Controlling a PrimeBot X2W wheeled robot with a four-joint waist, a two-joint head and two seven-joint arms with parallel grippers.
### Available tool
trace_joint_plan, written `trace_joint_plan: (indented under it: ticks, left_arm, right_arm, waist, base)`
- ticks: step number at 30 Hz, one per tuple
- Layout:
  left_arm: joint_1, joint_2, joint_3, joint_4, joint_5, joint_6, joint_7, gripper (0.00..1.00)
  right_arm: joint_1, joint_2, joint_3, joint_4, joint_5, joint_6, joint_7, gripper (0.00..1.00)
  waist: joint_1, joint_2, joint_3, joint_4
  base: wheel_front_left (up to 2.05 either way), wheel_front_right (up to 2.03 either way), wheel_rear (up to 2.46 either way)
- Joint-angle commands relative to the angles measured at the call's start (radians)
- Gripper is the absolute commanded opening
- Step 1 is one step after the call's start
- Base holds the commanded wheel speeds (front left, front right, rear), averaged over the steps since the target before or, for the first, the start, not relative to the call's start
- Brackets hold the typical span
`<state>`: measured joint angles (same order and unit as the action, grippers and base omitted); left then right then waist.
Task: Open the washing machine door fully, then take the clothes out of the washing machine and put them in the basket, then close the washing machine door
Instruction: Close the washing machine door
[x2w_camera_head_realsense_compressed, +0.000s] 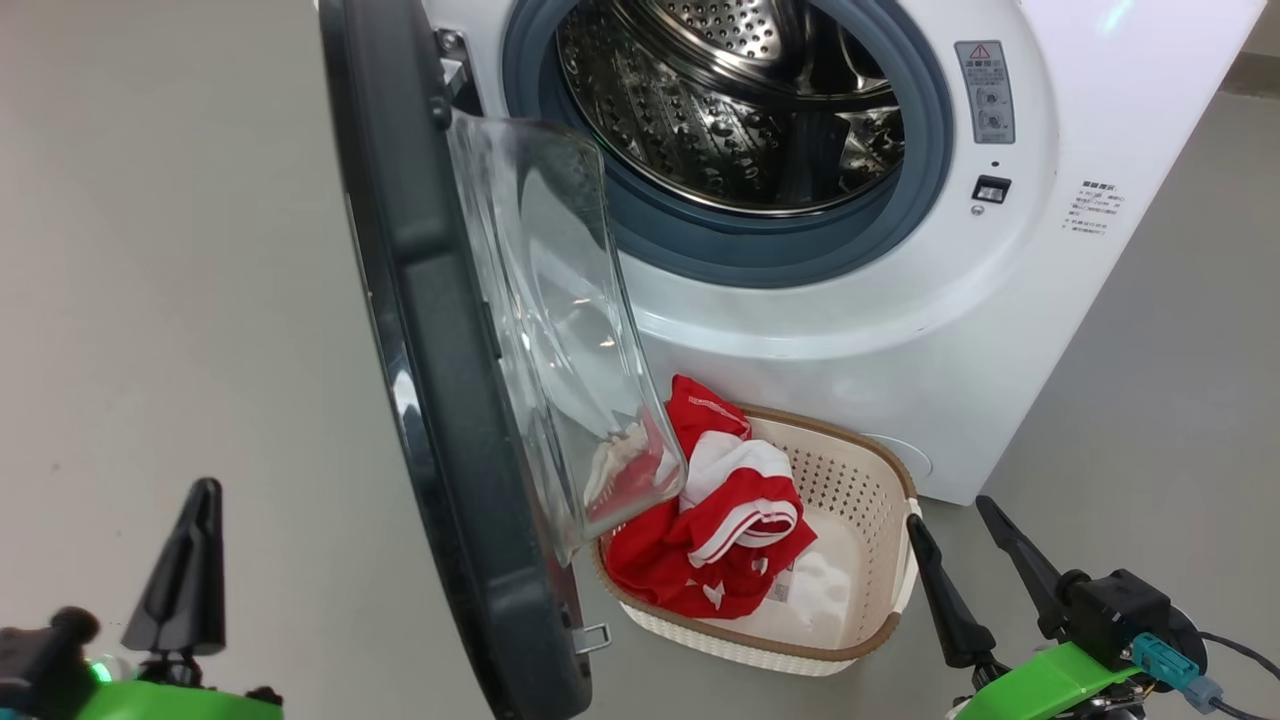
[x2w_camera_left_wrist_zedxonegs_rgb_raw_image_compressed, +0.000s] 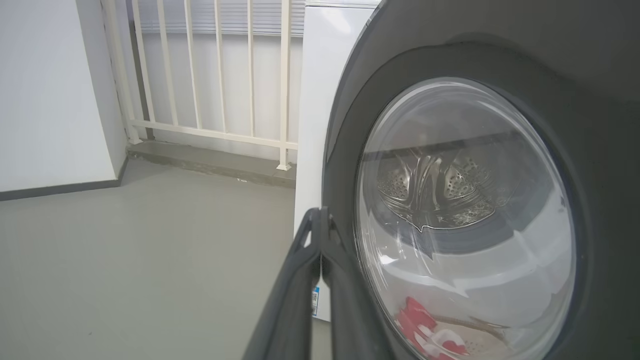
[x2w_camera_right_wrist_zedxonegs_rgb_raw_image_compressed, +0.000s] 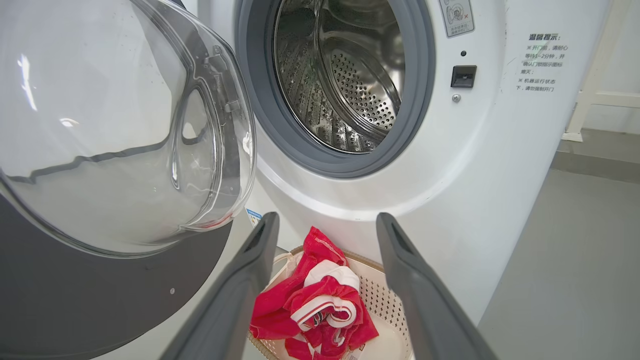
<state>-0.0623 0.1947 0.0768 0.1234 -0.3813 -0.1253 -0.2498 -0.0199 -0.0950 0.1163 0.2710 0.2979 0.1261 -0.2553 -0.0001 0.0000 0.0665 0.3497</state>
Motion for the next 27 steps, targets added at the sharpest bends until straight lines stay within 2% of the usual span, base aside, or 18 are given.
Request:
trace_joint_plan:
  ticks: [1, 7, 12, 18, 19, 23, 27]
  left_arm:
    - [-0.044, 0.045, 0.034, -0.033, -0.033, -0.005, -0.012, 0.0]
    - [-0.076, 0.099, 0.025, -0.02, -0.162, -0.005, -0.012, 0.0]
    - [-0.122, 0.175, -0.005, 0.015, -0.42, -0.005, -0.002, 0.0]
    - [-0.183, 0.301, -0.048, 0.007, -0.726, -0.005, 0.089, 0.0]
    - [-0.2, 0.335, -0.066, -0.001, -0.818, -0.005, 0.13, 0.0]
    - [-0.233, 0.402, -0.102, -0.024, -0.955, -0.005, 0.216, 0.0]
    - [-0.253, 0.46, -0.136, -0.053, -1.04, -0.005, 0.284, 0.0]
  right_arm:
    - [0.0, -0.007, 0.025, -0.024, 0.0, 0.005, -0.006, 1.0]
    - [-0.002, -0.006, 0.026, -0.023, 0.002, 0.005, -0.006, 1.0]
    - [-0.005, -0.005, 0.027, -0.02, 0.002, 0.005, -0.006, 1.0]
    - [-0.011, -0.006, 0.027, -0.02, 0.001, 0.005, -0.006, 1.0]
    - [-0.014, -0.005, 0.028, -0.02, 0.0, 0.005, -0.006, 1.0]
    - [-0.019, -0.005, 0.028, -0.021, -0.001, 0.005, -0.006, 1.0]
    - [-0.025, -0.003, 0.029, -0.021, -0.003, 0.005, -0.006, 1.0]
  waist:
    - [0.0001, 0.0, -0.002, 0.002]
    - [0.0001, 0.0, -0.001, 0.006]
    - [0.0001, 0.0, 0.0, 0.006]
    - [0.0001, 0.0, 0.01, 0.004]
    - [0.0001, 0.0, 0.014, 0.001]
    - [0.0001, 0.0, 0.022, -0.005]
    - [0.0001, 0.0, 0.031, -0.014]
  base:
    - [0.0, 0.0, 0.0]
    - [0.0, 0.0, 0.0]
    - [0.0, 0.0, 0.0]
    - [0.0, 0.0, 0.0]
    - [0.0, 0.0, 0.0]
    - [0.0, 0.0, 0.0]
    - [0.0, 0.0, 0.0]
